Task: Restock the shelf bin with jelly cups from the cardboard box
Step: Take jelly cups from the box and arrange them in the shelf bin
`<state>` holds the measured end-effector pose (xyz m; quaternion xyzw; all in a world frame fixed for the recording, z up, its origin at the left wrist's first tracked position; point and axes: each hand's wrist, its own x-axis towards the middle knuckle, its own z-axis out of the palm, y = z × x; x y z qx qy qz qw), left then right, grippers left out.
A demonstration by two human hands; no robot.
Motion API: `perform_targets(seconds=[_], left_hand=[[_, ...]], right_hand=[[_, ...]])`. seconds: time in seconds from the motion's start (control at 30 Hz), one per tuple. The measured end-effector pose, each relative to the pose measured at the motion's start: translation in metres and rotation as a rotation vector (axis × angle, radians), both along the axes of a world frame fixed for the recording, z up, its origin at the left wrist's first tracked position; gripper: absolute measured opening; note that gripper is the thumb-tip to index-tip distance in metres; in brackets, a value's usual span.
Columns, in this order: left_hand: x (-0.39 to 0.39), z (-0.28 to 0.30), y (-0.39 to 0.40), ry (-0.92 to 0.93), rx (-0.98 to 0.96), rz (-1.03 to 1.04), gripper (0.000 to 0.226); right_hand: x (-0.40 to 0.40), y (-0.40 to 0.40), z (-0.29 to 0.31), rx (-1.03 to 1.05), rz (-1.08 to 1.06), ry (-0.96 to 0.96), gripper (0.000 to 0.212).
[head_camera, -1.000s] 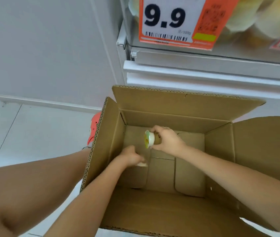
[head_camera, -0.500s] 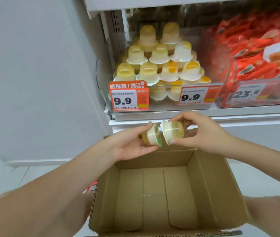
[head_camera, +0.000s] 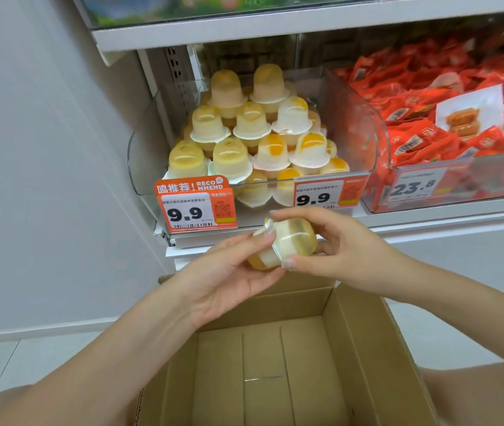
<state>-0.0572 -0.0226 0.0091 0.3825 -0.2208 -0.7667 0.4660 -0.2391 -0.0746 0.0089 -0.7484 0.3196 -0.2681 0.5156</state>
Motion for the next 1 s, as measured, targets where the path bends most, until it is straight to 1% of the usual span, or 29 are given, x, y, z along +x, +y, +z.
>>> perform_targets(seconds=[0.07, 0.13, 0.2, 0.27, 0.33, 0.4, 0.43, 0.5, 0.57, 0.6, 0.67, 0.87, 0.97, 1.0], left_hand=[[-0.004, 0.008, 0.001, -0.020, 0.019, 0.049, 0.030], [-0.006, 0.014, 0.003, -0.077, 0.032, 0.064, 0.028], [-0.007, 0.017, 0.004, -0.105, 0.045, 0.073, 0.037], [-0.006, 0.021, 0.005, -0.083, 0.048, 0.069, 0.048], [-0.002, 0.025, 0.006, -0.083, 0.047, 0.044, 0.060], [0.005, 0.029, 0.006, -0.182, 0.050, 0.012, 0.067], [0.009, 0.029, 0.006, -0.282, 0.050, 0.008, 0.063], [0.015, 0.028, 0.006, -0.537, 0.048, 0.024, 0.046], [0.020, 0.025, 0.005, -0.761, 0.042, 0.053, 0.026], [0.023, 0.025, 0.004, -0.844, 0.033, 0.061, 0.019], [0.027, 0.026, 0.001, -0.956, 0.008, 0.058, 0.013], [0.037, 0.029, -0.002, -1.039, -0.011, 0.049, 0.012], [0.037, 0.029, -0.002, -1.032, -0.016, 0.037, 0.013], [0.037, 0.029, -0.002, -1.032, -0.017, 0.030, 0.013]], right_hand=[[0.002, -0.001, 0.007, -0.004, 0.037, 0.012, 0.067], [0.005, -0.003, 0.013, -0.061, 0.003, 0.060, 0.065], [0.009, -0.004, 0.018, -0.075, -0.044, 0.064, 0.061], [0.013, -0.004, 0.027, -0.091, -0.044, 0.064, 0.057], [0.015, -0.008, 0.042, -0.149, -0.070, 0.092, 0.055], [0.014, -0.023, 0.060, -0.246, -0.169, 0.116, 0.053], [0.013, -0.032, 0.067, -0.311, -0.230, 0.146, 0.053], [0.013, -0.052, 0.077, -0.421, -0.331, 0.237, 0.059], [0.017, -0.068, 0.075, -0.415, -0.364, 0.273, 0.067], [0.022, -0.074, 0.073, -0.395, -0.358, 0.277, 0.067], [0.034, -0.081, 0.067, -0.401, -0.322, 0.299, 0.064], [0.050, -0.088, 0.057, -0.479, -0.247, 0.463, 0.069], [0.047, -0.085, 0.059, -0.450, -0.255, 0.439, 0.074], [0.046, -0.083, 0.061, -0.455, -0.255, 0.428, 0.072]])
